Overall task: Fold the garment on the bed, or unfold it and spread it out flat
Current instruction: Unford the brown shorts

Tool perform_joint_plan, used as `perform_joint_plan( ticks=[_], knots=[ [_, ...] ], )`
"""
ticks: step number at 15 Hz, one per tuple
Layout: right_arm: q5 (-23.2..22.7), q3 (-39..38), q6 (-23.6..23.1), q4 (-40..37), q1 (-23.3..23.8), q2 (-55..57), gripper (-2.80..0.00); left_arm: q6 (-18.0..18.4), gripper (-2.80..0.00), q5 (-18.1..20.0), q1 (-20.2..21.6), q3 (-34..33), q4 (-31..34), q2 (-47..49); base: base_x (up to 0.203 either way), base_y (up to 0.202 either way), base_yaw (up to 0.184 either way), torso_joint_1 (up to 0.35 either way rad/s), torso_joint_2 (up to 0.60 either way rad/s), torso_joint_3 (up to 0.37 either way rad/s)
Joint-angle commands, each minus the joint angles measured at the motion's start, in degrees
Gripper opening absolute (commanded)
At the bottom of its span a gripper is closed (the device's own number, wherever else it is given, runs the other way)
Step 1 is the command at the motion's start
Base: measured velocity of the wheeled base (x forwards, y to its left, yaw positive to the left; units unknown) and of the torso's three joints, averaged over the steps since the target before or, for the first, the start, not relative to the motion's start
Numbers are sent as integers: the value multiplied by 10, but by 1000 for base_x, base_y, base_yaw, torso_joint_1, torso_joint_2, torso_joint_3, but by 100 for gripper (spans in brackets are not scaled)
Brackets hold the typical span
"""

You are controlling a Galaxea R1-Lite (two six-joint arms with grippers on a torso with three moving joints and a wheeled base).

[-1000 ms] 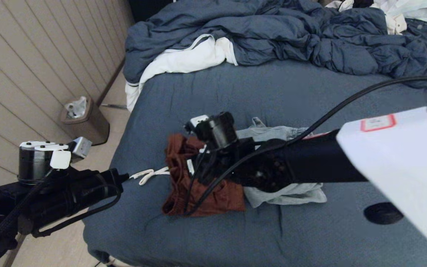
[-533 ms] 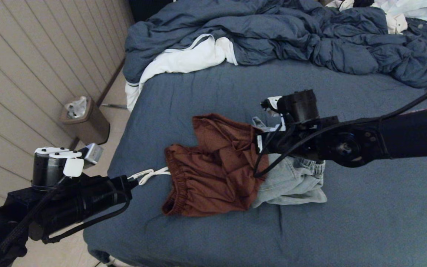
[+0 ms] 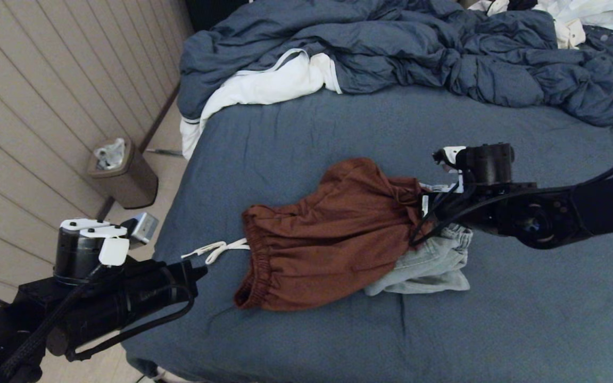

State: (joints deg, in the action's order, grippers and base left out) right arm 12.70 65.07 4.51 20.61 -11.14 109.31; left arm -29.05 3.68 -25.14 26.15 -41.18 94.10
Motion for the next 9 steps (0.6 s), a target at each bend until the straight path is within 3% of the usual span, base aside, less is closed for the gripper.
perform_joint_plan(
  ticks=[1, 4, 5, 9],
  knots=[
    [-3, -3, -2, 1, 22, -3, -280, -1, -280, 0, -1, -1, -4, 0, 0, 0, 0, 0, 0, 0],
    [-4, -8, -2, 1, 21, 2, -280, -1, -280, 0, -1, -1, -4, 0, 0, 0, 0, 0, 0, 0],
    [-4, -12, -3, 1, 20, 3, 0, -1, -280, 0, -2, -1, -4, 0, 0, 0, 0, 0, 0, 0],
    [-29, -13, 0, 3, 22, -17, 0, -1, -280, 0, -1, -1, -4, 1, 0, 0, 0, 0, 0, 0]
  ],
)
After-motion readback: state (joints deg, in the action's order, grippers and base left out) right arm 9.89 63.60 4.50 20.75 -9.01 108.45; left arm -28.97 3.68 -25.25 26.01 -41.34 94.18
